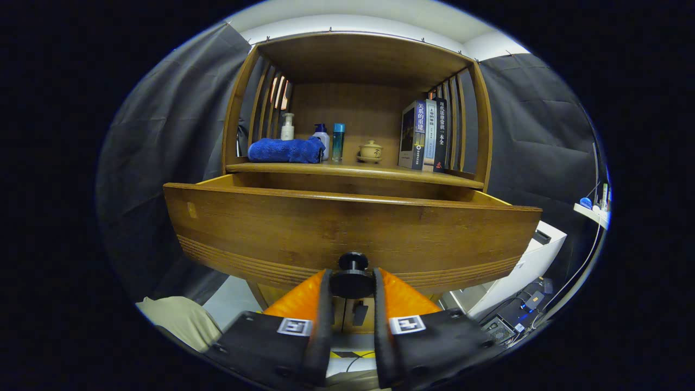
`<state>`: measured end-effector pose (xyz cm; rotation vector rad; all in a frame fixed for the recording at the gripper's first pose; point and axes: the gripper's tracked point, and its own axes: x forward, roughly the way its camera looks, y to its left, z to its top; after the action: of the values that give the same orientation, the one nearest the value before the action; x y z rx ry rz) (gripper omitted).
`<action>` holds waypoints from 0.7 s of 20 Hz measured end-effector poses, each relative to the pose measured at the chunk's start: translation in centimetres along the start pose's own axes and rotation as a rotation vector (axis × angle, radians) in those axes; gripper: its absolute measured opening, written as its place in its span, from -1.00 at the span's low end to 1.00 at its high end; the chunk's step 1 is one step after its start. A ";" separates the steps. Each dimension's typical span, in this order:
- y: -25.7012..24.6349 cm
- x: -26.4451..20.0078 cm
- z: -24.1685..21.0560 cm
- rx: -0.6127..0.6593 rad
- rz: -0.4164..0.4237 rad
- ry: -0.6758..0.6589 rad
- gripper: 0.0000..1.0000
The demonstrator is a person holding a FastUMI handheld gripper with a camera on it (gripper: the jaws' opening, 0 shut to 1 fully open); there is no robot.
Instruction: Pull open the drawer, take out the items inside it, and place them on the countertop above the cabinet.
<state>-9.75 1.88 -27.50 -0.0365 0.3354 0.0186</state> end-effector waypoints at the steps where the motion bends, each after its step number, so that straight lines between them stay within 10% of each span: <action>1: 0.0 -0.2 0.0 0.005 -0.001 -0.003 -0.22; 14: 0.4 -3.3 -1.4 0.005 -0.004 0.033 -0.40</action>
<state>-13.39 2.14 -27.78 -0.0325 0.3680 0.0129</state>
